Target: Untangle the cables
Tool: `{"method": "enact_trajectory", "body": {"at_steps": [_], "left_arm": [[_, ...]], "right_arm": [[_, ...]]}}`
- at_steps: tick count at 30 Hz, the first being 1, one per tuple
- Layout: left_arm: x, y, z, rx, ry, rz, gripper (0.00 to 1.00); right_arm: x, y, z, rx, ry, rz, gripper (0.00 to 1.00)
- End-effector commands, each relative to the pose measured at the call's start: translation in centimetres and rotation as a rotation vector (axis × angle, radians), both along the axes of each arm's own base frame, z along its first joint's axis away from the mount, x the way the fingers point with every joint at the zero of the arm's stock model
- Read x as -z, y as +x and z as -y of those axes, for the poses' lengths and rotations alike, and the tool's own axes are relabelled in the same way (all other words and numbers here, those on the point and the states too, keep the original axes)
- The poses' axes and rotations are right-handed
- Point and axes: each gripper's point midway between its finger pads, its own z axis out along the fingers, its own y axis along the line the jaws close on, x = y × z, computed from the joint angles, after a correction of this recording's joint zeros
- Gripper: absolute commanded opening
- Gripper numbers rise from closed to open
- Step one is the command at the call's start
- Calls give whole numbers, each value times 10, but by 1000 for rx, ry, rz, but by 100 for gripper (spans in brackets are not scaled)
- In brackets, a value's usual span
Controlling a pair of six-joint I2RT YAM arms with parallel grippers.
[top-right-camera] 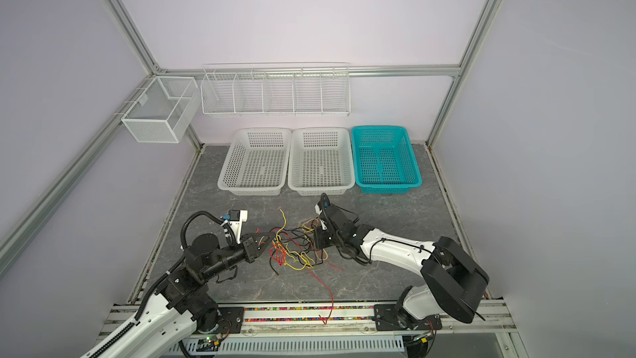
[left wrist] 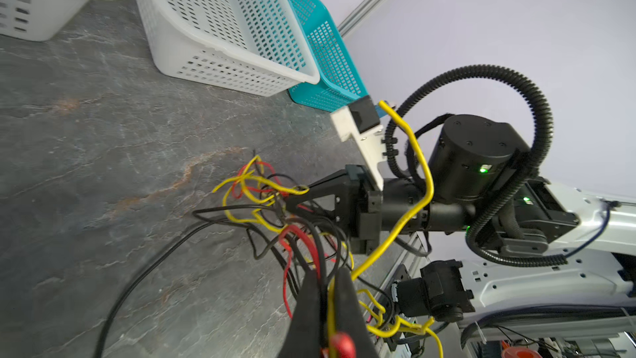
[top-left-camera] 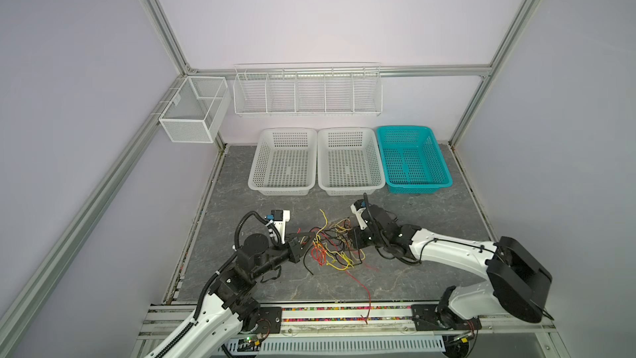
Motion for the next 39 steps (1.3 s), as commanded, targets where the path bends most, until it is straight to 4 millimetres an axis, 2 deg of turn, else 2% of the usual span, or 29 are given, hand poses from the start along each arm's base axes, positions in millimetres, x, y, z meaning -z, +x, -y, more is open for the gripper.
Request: {"method": "enact_trajectory", "body": {"at_steps": [1,5,13,15,23,26,28,31,33,39], "left_arm": [[3,13,-17,-112,80,-10,0],[27,22,-22,-156,171,-79,0],[60,40,-30,-207,282,-201,0],[72,45,-32,-216,301,-241,0],[92,58,-27,-212,354,-284,0],[104,63,-28,-221,389,-314,0],[108,66,-25,-215,384,-327,0],[105,69,-15,-186,338,-328,0],[103,72,-10,-180,318,-327,0],[90,80,8,-121,276,-325,0]], "right_arm": [[-5,5,30,81,-26,8,7],[-24,6,56,117,-52,55,7],[-68,-1,114,201,-113,134,7],[-81,-4,122,208,-107,157,7],[-123,-16,146,218,-131,237,7],[-141,-19,160,257,-150,278,8],[-148,-22,159,242,-123,296,10],[-151,-29,137,143,-34,287,14],[-144,-33,120,70,14,253,16],[-116,-30,102,42,58,188,13]]}}
